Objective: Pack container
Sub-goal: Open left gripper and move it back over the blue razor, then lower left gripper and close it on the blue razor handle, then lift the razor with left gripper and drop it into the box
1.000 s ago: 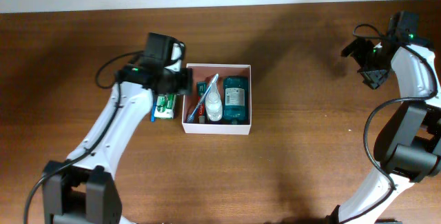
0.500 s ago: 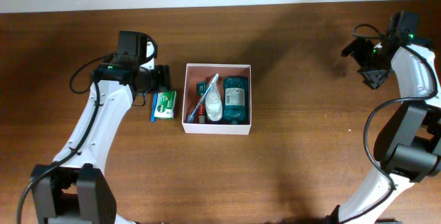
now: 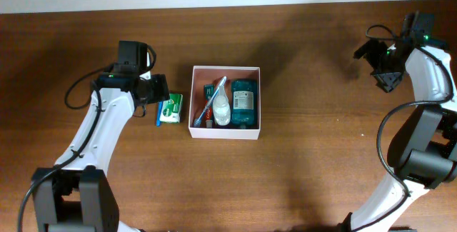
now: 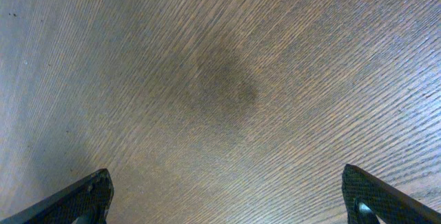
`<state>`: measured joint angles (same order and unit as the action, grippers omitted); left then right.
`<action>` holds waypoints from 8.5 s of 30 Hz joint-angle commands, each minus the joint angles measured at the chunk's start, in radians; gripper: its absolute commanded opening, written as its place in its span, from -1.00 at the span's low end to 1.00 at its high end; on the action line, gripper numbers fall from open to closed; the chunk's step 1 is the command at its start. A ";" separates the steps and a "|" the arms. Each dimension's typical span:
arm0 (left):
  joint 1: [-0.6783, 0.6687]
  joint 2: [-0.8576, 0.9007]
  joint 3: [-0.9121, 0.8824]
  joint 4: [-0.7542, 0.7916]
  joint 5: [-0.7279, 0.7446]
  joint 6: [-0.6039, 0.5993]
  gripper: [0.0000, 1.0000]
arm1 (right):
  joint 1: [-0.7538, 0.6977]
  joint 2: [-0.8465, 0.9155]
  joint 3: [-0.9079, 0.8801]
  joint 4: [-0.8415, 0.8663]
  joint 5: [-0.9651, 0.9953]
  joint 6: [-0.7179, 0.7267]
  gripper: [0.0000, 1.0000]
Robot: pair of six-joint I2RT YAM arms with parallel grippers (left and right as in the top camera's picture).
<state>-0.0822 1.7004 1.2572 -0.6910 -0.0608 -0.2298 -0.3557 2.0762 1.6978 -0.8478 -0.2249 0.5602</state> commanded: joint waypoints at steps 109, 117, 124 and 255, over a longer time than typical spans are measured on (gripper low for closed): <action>0.110 0.095 -0.180 0.260 0.144 0.090 0.09 | -0.005 -0.002 0.003 0.000 0.013 -0.006 0.97; 0.110 0.156 -0.180 0.265 0.144 0.090 0.08 | -0.005 -0.002 0.003 0.000 0.013 -0.006 0.98; 0.101 0.170 -0.180 0.280 0.185 0.116 -0.07 | -0.005 -0.002 0.003 0.000 0.013 -0.006 0.98; -0.253 -0.055 -0.029 0.130 0.233 0.044 0.59 | -0.005 -0.002 0.003 0.000 0.013 -0.006 0.97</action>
<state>-0.3347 1.6432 1.2324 -0.5644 0.1425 -0.1837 -0.3557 2.0762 1.6978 -0.8478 -0.2249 0.5591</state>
